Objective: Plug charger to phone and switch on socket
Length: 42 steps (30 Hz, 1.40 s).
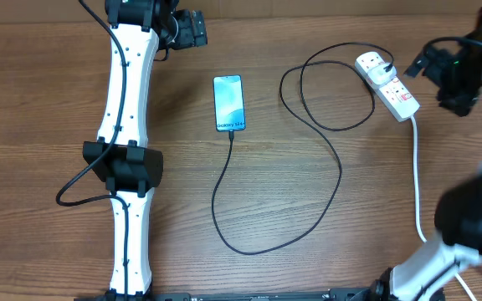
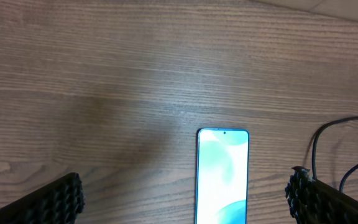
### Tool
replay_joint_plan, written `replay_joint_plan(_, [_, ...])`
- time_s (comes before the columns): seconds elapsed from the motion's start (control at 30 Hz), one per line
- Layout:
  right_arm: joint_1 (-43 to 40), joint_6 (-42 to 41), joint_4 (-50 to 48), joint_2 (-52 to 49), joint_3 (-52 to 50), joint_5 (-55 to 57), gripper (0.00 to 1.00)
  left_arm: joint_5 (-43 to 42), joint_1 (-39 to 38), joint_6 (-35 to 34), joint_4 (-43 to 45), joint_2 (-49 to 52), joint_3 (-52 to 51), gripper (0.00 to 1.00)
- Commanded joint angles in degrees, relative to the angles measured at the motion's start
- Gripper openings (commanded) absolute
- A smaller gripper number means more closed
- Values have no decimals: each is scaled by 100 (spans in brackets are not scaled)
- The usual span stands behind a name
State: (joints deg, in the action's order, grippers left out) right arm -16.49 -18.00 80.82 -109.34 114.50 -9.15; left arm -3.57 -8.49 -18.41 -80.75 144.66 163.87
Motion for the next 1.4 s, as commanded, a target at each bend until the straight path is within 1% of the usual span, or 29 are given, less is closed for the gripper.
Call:
replay_joint_plan(0.0, [400, 46, 337, 876, 85, -37, 100, 81, 22, 44, -4, -44, 42, 100])
replay_joint_plan(0.07, [743, 195, 688, 1484, 85, 96, 100, 81, 22, 44, -7, -44, 42, 100])
replay_joint_plan(0.2, [1198, 197, 1143, 2398, 83, 522, 100, 81, 22, 44, -4, -44, 42, 100])
replay_joint_plan(0.4, [1338, 153, 1602, 3414, -216, 520, 100, 81, 22, 44, -4, -44, 42, 100])
replay_joint_plan(0.5, [1338, 116, 1622, 3593, -507, 490, 100, 81, 22, 44, -7, -44, 42, 99])
replay_joint_plan(0.63, [1338, 105, 1622, 3571, -940, -199, 100, 81, 22, 44, -4, -44, 42, 100])
replay_joint_plan(0.77, [1338, 140, 1622, 3447, -946, -177, 100, 81, 22, 44, -4, -44, 42, 100])
replay_joint_plan(0.87, [1338, 197, 1622, 3414, -946, 72, 100, 81, 22, 44, -4, -44, 42, 100])
replay_joint_plan(1.1, [1338, 190, 1617, 3679, -994, 92, 100, 81, 22, 44, -7, -44, 42, 100])
replay_joint_plan(1.2, [1340, 195, 1320, 3895, -1349, 92, 100, 81, 22, 44, -4, -44, 42, 100])
replay_joint_plan(1.23, [1340, 197, 863, 4201, -1788, 90, 100, 81, 22, 44, -7, -44, 42, 100])
replay_joint_plan(1.27, [1340, 223, 640, 4382, -2041, 87, 100, 81, 22, 44, -4, -44, 42, 100])
replay_joint_plan(1.37, [1338, 573, -557, 5379, -3335, 0, 100, 81, 22, 44, -4, -44, 42, 100])
